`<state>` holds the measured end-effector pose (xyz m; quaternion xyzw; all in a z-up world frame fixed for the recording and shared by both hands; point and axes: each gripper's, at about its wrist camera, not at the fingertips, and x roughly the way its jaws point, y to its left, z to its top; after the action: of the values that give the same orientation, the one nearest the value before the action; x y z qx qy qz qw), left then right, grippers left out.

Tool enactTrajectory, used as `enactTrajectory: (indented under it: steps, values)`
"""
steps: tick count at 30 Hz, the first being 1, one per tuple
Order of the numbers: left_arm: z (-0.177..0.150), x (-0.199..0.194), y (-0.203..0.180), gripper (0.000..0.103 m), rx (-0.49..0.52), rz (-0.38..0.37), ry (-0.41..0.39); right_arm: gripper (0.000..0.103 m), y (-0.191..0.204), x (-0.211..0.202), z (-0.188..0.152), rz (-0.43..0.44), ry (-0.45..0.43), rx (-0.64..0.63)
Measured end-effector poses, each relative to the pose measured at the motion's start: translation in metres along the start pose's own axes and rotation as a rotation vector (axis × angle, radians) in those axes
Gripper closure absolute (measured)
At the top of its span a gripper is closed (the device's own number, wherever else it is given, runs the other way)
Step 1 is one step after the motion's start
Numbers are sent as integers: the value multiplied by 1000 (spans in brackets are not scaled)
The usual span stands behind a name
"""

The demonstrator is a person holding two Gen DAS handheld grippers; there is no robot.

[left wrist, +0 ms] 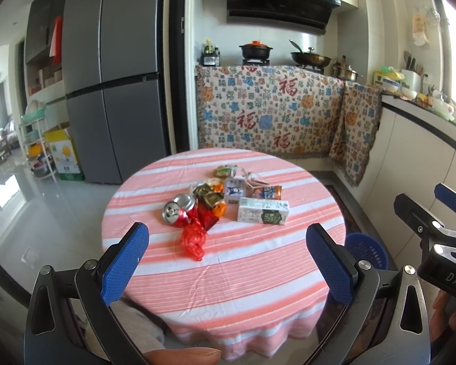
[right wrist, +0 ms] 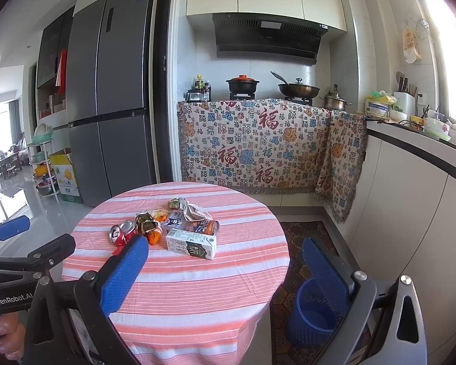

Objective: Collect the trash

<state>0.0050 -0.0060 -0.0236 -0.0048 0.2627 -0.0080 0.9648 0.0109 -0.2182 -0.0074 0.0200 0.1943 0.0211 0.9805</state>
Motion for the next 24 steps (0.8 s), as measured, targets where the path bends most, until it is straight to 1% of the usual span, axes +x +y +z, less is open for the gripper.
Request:
enactTrajectory:
  steps: [24]
  values:
    - [2,0,0,0,-1,0,2,0,3,3,1,-1,1,4]
